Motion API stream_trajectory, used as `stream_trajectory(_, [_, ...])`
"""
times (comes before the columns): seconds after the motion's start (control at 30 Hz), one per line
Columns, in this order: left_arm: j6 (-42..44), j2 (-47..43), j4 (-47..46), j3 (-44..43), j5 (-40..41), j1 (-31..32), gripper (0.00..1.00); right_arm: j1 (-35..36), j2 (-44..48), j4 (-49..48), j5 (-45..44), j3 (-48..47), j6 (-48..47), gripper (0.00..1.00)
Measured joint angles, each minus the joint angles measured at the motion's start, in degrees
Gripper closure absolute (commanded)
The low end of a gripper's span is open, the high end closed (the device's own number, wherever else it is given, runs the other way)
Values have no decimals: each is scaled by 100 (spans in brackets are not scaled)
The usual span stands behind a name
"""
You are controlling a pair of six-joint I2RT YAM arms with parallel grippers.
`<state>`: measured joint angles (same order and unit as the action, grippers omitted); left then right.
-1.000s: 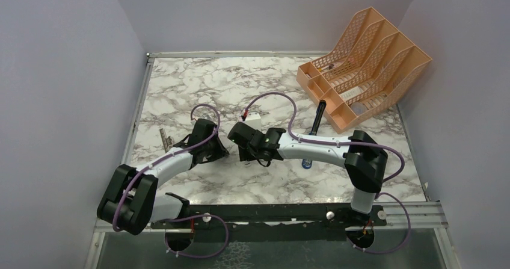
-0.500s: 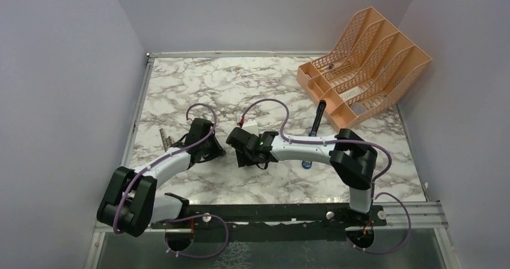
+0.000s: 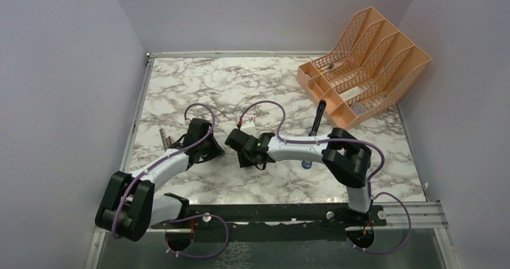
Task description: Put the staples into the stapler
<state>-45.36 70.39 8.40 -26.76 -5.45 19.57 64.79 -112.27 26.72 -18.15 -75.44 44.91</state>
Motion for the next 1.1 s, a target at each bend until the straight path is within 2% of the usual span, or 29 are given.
stream_trajectory(0.23, [2,-723,354,-13,352,0,81,-48,-173,-66,-2,-223,-153,62])
stream_trajectory(0.53, [-61,-1567,964,-166,994,-2,76,-343,-953,-240,83,-1305,-481,60])
stream_trajectory(0.7, [-114,-1891,1276,-315,1283,-2,76,-457,-1150,-326,160,-1582,-645,52])
stream_trajectory(0.83, [-114,-2004,1377,-387,1410,-13,72,-509,-1147,-407,247,-1580,-859,43])
stream_trajectory(0.93, [-101,-1991,1414,-389,1405,-11,64,-557,-1106,-420,267,-1561,-988,37])
stream_trajectory(1.1, [-17,-1915,1399,-398,1290,-13,37,-640,-616,-402,243,-1233,-1099,37])
